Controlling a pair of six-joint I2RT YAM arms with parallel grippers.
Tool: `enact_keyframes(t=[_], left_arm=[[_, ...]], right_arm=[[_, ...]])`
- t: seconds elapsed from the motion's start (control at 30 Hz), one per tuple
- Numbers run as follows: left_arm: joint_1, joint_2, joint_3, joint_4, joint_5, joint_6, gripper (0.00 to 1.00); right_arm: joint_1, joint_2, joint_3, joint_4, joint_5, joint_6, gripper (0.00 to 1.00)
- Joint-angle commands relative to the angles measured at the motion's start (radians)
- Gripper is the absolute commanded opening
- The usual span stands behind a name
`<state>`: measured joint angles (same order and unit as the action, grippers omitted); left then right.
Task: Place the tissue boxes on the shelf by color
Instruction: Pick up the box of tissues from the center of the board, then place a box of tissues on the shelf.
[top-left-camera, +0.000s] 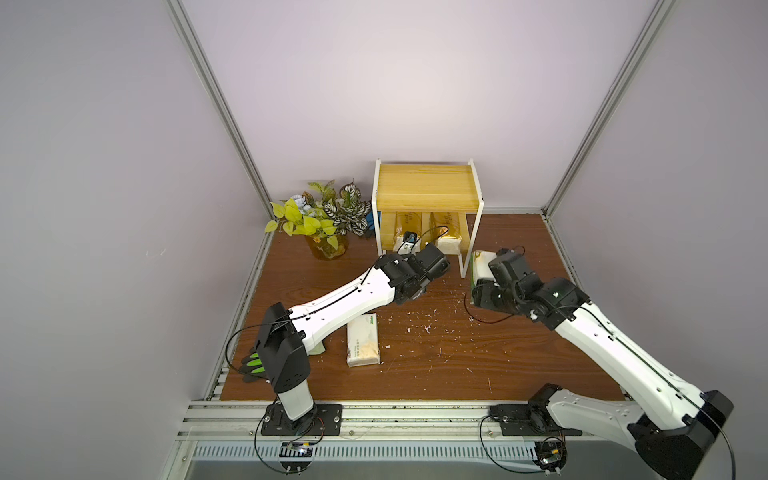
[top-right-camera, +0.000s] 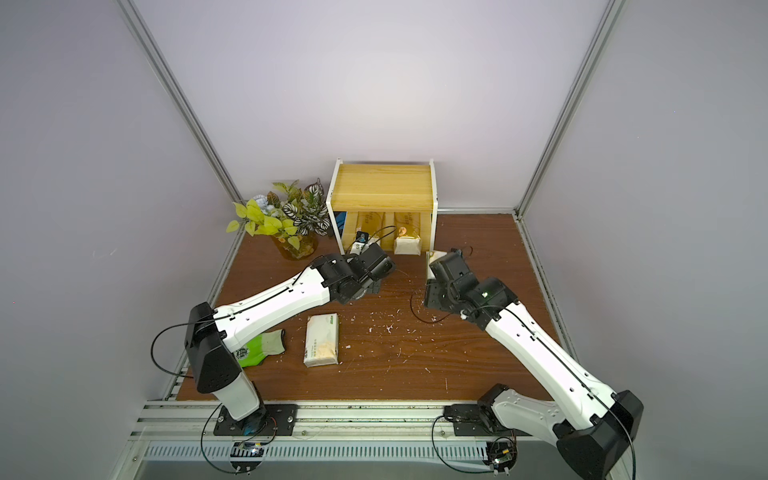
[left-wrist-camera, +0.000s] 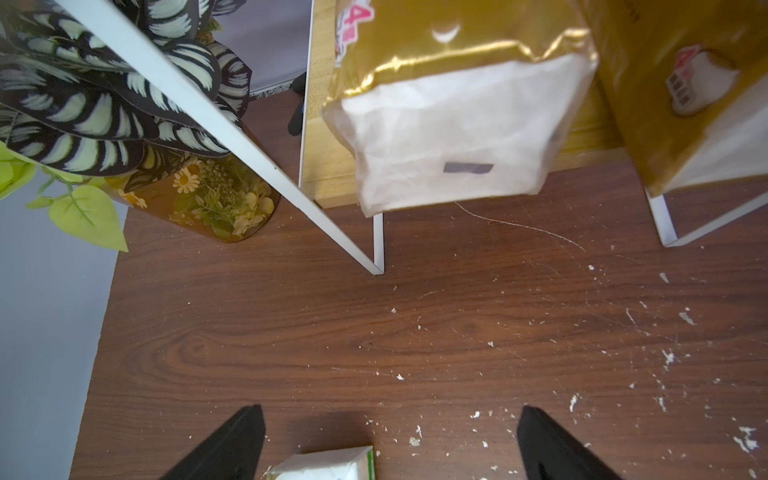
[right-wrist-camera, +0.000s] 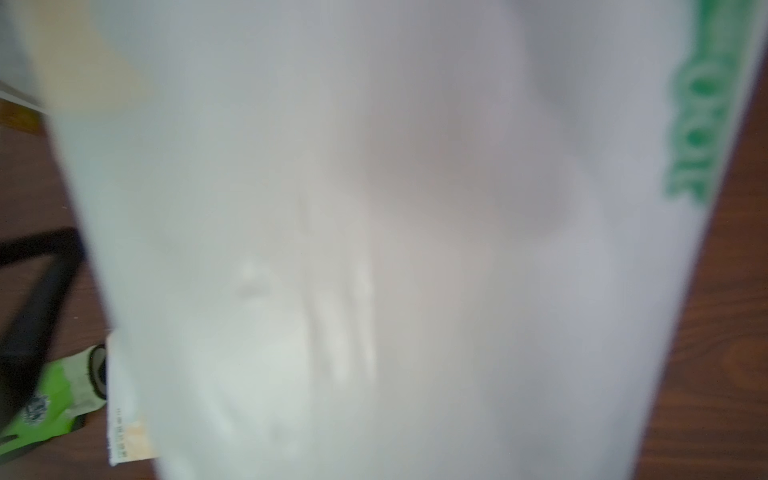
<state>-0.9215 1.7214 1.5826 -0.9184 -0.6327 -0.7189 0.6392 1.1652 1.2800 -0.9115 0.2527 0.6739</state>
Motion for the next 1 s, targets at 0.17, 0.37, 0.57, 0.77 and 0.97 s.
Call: enact_keyframes(t=[0.17,0.37,0.57,0.77,0.97], left_arm=[[0.004,-0.044,-0.086,-0.017,-0.011,-0.049,0.99],[0.004,-0.08,-0.141,-0.015,-0.004,-0.072,0.98],[0.004,-0.124,-0.175,-0.014,0.0,-0.101,0.99],[0.004,-0.175,-0.212,-0.014,0.005,-0.115,0.99],[0.004,-0.206,-0.235,-0.017,0.009,-0.123,0.99]], right_arm=[[0.001,0.205,0.436,-0.009,0.107,-0.216,0.57],[-0.007,0.441,0.812,-0.034,0.133,-0.345,0.57],[-0.066,0.636,1.076,-0.034,0.075,-0.348,0.57],[-0.1,0.736,1.175,-0.006,0.039,-0.342,0.57],[-0.11,0.791,1.218,-0.005,-0.003,-0.334,0.58]])
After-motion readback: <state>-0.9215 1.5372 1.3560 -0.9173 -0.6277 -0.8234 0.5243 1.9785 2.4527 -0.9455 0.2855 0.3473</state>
